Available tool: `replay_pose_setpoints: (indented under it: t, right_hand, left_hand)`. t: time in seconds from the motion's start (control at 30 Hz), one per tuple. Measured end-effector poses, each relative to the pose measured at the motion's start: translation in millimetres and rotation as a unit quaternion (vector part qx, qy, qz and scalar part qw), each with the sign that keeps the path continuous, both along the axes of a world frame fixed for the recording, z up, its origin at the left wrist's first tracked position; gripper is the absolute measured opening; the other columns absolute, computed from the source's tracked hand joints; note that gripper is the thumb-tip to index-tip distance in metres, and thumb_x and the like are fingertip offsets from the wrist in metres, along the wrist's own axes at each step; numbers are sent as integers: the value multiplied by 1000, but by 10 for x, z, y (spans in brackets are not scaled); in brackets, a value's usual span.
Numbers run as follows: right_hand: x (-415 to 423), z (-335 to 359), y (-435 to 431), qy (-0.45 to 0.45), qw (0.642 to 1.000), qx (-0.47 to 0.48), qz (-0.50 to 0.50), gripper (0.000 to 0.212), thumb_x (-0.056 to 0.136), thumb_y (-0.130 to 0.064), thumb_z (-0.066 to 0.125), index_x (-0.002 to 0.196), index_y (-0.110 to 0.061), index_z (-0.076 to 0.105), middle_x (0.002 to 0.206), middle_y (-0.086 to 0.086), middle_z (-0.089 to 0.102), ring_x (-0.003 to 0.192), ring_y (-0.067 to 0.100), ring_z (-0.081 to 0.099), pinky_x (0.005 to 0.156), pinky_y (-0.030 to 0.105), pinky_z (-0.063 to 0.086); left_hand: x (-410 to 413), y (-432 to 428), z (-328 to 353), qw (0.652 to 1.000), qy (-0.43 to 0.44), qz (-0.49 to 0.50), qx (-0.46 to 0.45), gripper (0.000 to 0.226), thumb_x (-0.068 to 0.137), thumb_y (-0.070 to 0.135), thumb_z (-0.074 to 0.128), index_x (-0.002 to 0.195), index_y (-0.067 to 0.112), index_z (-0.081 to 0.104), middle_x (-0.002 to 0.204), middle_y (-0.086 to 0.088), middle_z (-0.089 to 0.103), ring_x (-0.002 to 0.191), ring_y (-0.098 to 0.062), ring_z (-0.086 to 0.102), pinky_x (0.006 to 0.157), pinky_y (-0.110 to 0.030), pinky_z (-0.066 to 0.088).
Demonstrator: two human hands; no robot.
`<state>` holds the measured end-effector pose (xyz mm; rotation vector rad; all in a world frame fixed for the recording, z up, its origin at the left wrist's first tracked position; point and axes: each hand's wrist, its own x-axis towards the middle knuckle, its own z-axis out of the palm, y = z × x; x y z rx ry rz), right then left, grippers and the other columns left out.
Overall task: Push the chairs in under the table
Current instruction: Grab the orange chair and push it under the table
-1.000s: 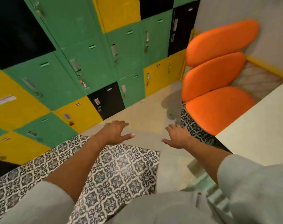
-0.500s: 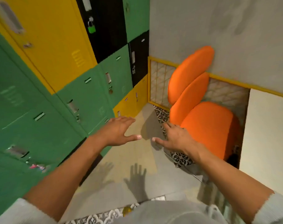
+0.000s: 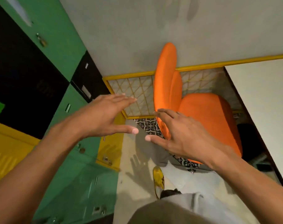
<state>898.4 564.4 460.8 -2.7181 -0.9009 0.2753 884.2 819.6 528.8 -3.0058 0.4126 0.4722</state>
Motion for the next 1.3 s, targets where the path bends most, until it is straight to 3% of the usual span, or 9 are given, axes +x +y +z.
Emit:
replay_pose_setpoints:
  t: [0.17, 0.37, 0.57, 0.7, 0.87, 1.0, 1.13, 1.2, 1.3]
  right_hand:
    - [807, 69, 162, 47, 996, 46, -60, 91, 94, -87, 33, 166, -32, 23, 172, -11, 27, 147, 23, 44, 107, 43, 47]
    - [1556, -58, 113, 70, 980, 63, -177, 88, 91, -89, 30, 163, -37, 28, 169, -14, 33, 145, 19, 47, 107, 40, 50]
    - [1716, -319, 135, 106, 943, 63, -309, 95, 86, -94, 18, 157, -36, 38, 159, -12, 49, 133, 21, 60, 98, 42, 57]
    - [1724, -455, 378, 127, 901, 80, -407, 93, 89, -90, 22, 156, -30, 46, 152, -8, 59, 128, 23, 63, 92, 45, 59]
    - [1959, -541, 1010, 168, 840, 40, -514, 84, 92, -87, 22, 152, -32, 43, 150, -7, 56, 127, 22, 60, 97, 45, 55]
    - [2269, -561, 1501, 165, 771, 51, -613, 87, 93, -91, 26, 154, -31, 42, 153, -7, 55, 126, 23, 62, 95, 44, 55]
    - [2513, -753, 1801, 157, 721, -2, -675, 92, 89, -96, 25, 147, -30, 50, 135, -4, 66, 111, 23, 67, 85, 43, 56]
    - [2589, -864, 1892, 143, 698, -46, -700, 97, 81, -102, 20, 134, -30, 58, 114, -3, 73, 94, 23, 71, 76, 43, 57]
    - [2645, -944, 1955, 107, 667, -94, -731, 101, 74, -107, 21, 119, -30, 67, 94, -5, 74, 77, 22, 71, 67, 39, 59]
  left_hand:
    - [1209, 65, 306, 991, 15, -128, 46, 108, 79, 93, 44, 167, 42, 8, 175, 17, 10, 161, -5, 4, 122, -28, 3]
    - [2653, -21, 349, 968, 39, -232, 81, 110, 78, 87, 57, 167, 38, 15, 174, 15, 15, 161, -8, 10, 124, -31, 11]
    - [3841, -423, -49, 905, 113, -395, 111, 122, 67, 95, 61, 166, 39, 17, 174, 20, 12, 161, -6, 3, 128, -38, 12]
    - [4542, -623, -440, 847, 176, -486, 126, 130, 56, 107, 51, 165, 46, 16, 173, 26, 11, 161, -2, 1, 130, -48, 17]
    - [5227, -697, -992, 754, 216, -595, 177, 129, 54, 109, 45, 164, 45, 23, 172, 23, 17, 160, -5, 8, 130, -42, 14]
    - [5605, -640, -1253, 713, 225, -646, 156, 124, 58, 110, 43, 162, 46, 25, 171, 20, 26, 158, -7, 20, 129, -44, 21]
    - [5830, -658, -1330, 705, 180, -673, 134, 118, 59, 107, 46, 159, 44, 36, 163, 18, 42, 149, -11, 41, 120, -37, 35]
    - [5887, -674, -1352, 721, 146, -667, 116, 121, 50, 114, 39, 152, 49, 44, 147, 19, 59, 131, -12, 58, 104, -37, 51]
    - [5917, -630, -1446, 728, 93, -675, 72, 120, 41, 118, 30, 142, 56, 54, 118, 18, 74, 106, -13, 70, 86, -35, 57]
